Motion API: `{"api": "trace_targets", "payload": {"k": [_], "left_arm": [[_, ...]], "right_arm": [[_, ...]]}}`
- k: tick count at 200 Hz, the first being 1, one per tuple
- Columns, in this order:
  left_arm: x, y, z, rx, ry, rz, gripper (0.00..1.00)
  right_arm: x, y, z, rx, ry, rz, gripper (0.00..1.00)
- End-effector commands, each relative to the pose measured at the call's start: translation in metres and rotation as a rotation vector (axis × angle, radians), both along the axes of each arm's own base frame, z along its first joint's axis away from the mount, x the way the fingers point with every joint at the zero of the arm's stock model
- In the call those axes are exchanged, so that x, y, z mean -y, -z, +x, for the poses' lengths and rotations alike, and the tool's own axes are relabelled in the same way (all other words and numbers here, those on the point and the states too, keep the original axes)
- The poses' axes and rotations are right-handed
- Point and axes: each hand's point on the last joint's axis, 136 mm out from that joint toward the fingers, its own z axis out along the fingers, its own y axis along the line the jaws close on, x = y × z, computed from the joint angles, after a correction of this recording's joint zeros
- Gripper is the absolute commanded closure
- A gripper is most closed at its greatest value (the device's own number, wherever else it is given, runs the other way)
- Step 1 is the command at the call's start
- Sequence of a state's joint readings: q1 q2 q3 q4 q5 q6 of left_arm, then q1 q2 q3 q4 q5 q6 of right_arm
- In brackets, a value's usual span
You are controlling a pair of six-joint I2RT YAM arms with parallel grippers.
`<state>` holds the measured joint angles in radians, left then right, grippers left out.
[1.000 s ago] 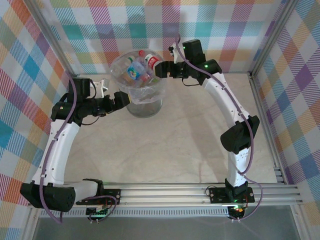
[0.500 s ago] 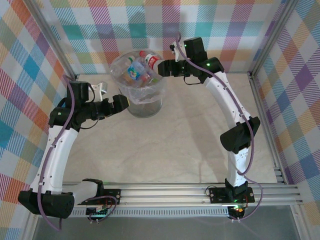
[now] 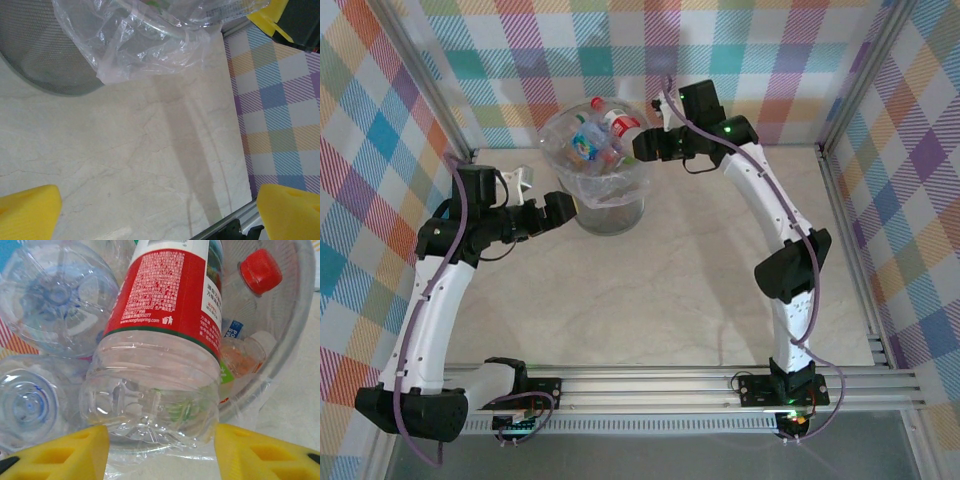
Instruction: Put the plastic bottles in the bin
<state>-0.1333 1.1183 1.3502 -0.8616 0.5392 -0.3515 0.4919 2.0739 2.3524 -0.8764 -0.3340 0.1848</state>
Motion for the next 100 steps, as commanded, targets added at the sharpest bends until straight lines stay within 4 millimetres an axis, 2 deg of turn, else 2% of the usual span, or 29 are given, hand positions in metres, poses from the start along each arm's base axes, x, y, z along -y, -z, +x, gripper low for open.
{"api": "trace_targets", "payload": {"k": [1,33,61,100], "left_arm": [[0.003,-0.002,-0.008,0.004,0.007,-0.007,0.0],[0.002,-0.001,-0.01,0.004,0.005,-0.004,0.0],[0.002,-0.001,-0.011,0.006,0.004,-0.003,0.0],[0.0,-0.002,-0.013,0.012,-0.001,0.009,0.0]], "right_arm": [[-0.006,0.002,-0.006,0.002,-0.046,-0.024,0.44],[-0.01,0.009,-0.011,0.002,-0.061,-0.074,0.44],[-0.003,0.013,-0.01,0.004,-0.033,-0.122,0.4],[0.014,0.0,-0.008,0.045,0.039,-0.161,0.33]]}}
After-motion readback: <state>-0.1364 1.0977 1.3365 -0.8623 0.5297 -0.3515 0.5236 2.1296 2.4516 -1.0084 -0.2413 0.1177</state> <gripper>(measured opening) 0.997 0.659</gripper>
